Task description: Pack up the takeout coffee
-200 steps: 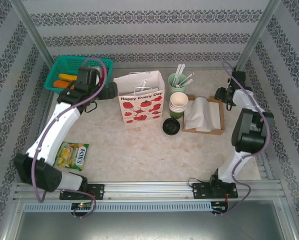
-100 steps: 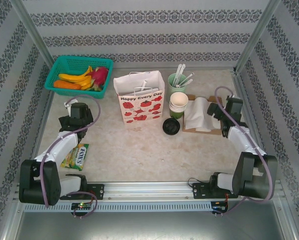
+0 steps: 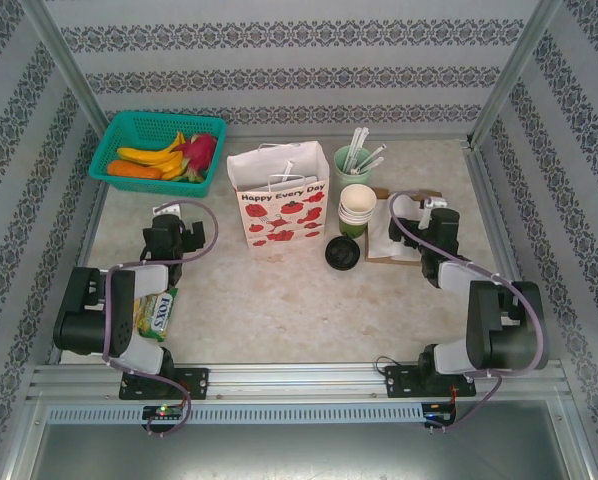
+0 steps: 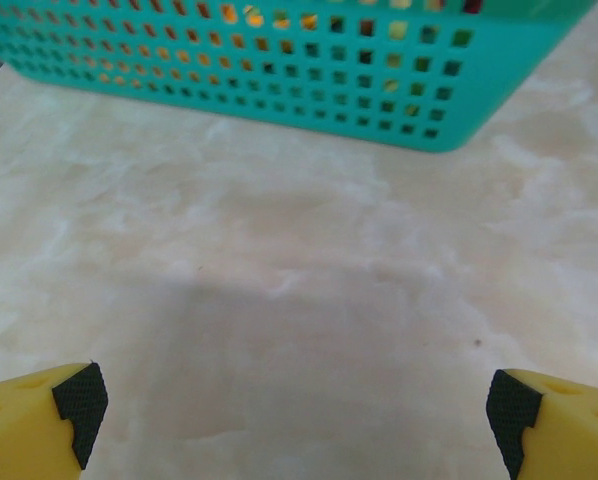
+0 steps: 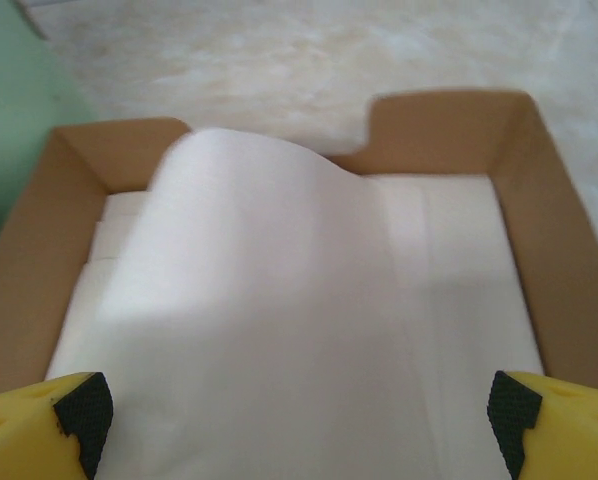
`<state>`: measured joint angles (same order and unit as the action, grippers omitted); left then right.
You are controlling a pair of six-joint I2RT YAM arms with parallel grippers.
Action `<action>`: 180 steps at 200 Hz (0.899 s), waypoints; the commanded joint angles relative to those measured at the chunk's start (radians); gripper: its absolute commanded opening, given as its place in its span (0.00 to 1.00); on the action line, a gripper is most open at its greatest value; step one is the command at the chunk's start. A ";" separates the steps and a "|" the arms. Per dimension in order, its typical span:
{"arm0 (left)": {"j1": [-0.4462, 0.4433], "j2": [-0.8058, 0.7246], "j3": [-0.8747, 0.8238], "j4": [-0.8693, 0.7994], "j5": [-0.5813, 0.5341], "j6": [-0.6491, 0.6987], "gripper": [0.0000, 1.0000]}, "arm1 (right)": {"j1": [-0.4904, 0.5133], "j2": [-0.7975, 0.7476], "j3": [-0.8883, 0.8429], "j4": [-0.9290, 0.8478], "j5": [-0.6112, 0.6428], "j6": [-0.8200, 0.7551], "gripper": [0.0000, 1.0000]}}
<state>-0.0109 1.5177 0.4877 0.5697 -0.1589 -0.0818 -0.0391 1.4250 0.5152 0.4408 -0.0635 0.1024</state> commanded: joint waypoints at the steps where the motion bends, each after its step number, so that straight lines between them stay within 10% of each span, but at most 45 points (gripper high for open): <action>1: 0.006 0.014 -0.059 0.209 0.086 0.051 0.99 | 0.042 0.036 -0.017 0.201 -0.037 -0.112 0.98; 41: 0.005 0.043 -0.084 0.280 0.094 0.056 1.00 | 0.034 0.100 -0.149 0.519 -0.006 -0.076 0.98; 180: -0.009 0.045 -0.093 0.299 0.018 0.040 0.99 | 0.024 0.084 -0.126 0.443 0.005 -0.067 0.98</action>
<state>-0.0132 1.5570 0.4026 0.8238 -0.1387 -0.0479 -0.0109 1.5146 0.3897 0.8436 -0.0681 0.0265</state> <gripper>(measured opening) 0.994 0.980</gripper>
